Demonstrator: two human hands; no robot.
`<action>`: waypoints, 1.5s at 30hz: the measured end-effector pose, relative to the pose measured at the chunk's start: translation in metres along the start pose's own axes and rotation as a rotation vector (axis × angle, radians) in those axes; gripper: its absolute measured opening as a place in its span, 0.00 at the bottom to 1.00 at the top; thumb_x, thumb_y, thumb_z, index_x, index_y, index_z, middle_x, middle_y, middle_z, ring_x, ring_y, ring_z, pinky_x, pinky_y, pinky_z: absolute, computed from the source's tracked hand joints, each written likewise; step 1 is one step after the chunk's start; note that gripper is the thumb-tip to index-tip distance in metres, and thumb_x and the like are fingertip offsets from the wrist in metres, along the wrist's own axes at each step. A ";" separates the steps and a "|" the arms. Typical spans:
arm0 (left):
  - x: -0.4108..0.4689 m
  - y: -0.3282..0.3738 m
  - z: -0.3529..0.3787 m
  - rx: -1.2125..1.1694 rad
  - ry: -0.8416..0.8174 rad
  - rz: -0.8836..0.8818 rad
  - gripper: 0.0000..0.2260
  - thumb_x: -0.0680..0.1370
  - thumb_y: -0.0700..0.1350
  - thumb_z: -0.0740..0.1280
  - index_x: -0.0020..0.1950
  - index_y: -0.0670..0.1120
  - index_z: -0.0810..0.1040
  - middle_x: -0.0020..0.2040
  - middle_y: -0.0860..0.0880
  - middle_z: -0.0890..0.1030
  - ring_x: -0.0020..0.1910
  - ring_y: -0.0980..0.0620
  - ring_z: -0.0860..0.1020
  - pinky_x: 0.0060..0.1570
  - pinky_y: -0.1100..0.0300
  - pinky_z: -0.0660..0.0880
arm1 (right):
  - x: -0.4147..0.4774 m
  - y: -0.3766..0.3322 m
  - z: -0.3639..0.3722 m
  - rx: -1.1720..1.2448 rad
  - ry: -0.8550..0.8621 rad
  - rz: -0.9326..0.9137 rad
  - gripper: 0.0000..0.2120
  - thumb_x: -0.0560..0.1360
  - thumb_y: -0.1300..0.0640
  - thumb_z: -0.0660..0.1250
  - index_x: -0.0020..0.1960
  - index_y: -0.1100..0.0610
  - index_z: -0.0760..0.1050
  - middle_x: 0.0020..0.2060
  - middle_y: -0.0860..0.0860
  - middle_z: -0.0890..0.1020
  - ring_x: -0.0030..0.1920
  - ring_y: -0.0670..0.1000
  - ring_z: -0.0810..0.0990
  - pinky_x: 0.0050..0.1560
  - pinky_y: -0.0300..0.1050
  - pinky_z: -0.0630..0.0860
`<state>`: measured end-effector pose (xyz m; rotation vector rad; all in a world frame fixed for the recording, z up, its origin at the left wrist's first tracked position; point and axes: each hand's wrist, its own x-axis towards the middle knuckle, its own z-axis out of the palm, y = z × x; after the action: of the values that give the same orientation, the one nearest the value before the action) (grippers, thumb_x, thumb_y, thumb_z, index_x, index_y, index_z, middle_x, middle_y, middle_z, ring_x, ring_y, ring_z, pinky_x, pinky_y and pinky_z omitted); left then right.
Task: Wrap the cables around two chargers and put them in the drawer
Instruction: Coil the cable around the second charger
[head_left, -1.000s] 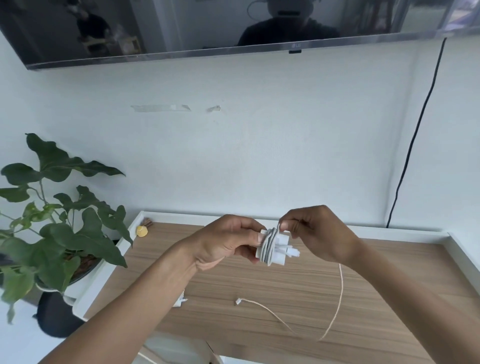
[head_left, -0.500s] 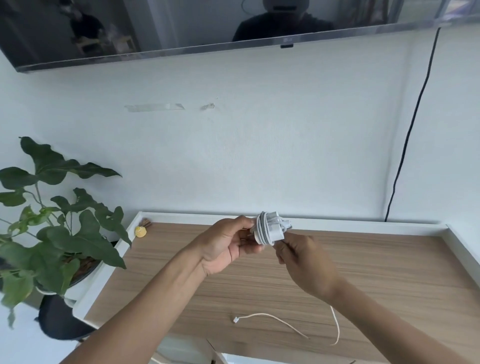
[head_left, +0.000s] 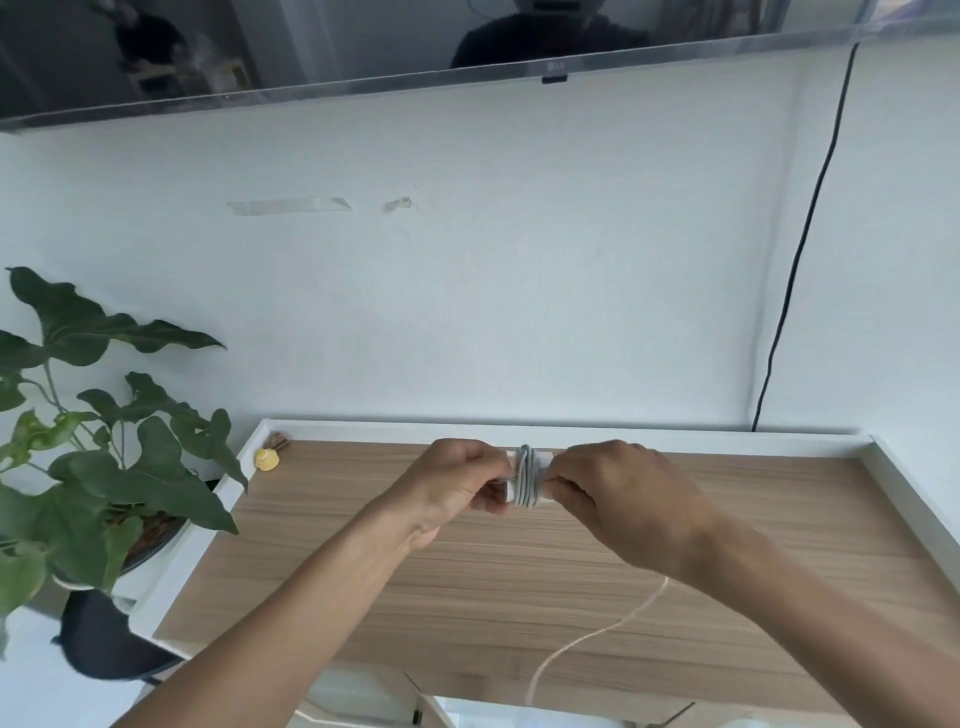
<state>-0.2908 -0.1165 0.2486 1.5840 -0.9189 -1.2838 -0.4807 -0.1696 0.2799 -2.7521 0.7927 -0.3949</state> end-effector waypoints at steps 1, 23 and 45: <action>-0.001 -0.001 0.001 0.040 -0.008 0.003 0.06 0.77 0.36 0.66 0.46 0.33 0.80 0.40 0.40 0.80 0.36 0.49 0.79 0.39 0.59 0.79 | 0.001 0.002 -0.003 0.013 0.010 -0.006 0.10 0.80 0.49 0.58 0.47 0.51 0.76 0.42 0.45 0.80 0.40 0.52 0.76 0.40 0.46 0.70; -0.012 0.006 -0.002 -0.354 -0.048 -0.007 0.08 0.77 0.38 0.63 0.47 0.38 0.81 0.41 0.42 0.81 0.38 0.49 0.78 0.37 0.61 0.80 | -0.012 0.009 0.054 0.310 0.154 0.029 0.18 0.79 0.47 0.56 0.37 0.55 0.73 0.27 0.47 0.75 0.28 0.50 0.73 0.31 0.46 0.72; -0.039 0.012 -0.006 -0.232 -0.289 0.094 0.23 0.73 0.43 0.67 0.60 0.26 0.73 0.43 0.40 0.81 0.39 0.50 0.80 0.37 0.61 0.77 | -0.004 0.020 0.026 0.599 0.111 0.070 0.14 0.79 0.58 0.61 0.37 0.48 0.77 0.30 0.43 0.80 0.31 0.44 0.76 0.34 0.39 0.72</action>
<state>-0.2922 -0.0835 0.2732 1.1833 -0.9688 -1.5175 -0.4850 -0.1796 0.2490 -2.1552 0.6580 -0.6528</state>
